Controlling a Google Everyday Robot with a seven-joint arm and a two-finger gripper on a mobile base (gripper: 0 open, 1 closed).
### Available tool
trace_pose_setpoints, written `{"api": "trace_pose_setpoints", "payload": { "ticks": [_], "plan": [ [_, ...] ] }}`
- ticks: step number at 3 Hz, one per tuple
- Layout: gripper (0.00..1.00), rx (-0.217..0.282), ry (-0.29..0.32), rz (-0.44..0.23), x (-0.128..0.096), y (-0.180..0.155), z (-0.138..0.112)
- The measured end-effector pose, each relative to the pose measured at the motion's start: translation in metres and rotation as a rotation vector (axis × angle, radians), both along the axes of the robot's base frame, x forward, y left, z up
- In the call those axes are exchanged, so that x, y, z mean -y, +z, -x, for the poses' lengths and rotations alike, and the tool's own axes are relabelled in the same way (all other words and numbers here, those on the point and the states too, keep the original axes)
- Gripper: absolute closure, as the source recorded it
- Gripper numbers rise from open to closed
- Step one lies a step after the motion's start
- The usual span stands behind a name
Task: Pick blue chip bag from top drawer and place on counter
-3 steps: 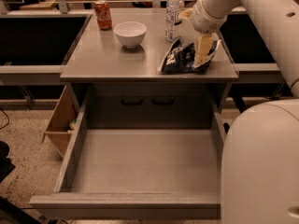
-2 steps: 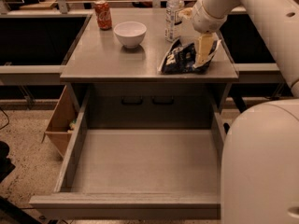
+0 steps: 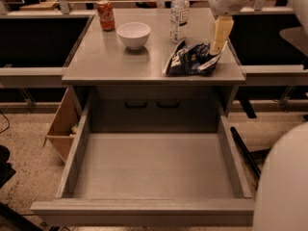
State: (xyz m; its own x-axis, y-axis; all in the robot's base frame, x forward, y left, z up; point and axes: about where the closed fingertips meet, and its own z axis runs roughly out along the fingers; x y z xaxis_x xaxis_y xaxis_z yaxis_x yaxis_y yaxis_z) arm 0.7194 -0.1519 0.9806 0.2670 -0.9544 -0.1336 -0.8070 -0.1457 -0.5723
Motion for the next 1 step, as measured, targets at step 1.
{"api": "trace_pose_setpoints", "payload": {
  "ticks": [1],
  "plan": [
    [0.0,0.025,-0.035,0.009,0.0059,0.0209,0.0157]
  ]
}}
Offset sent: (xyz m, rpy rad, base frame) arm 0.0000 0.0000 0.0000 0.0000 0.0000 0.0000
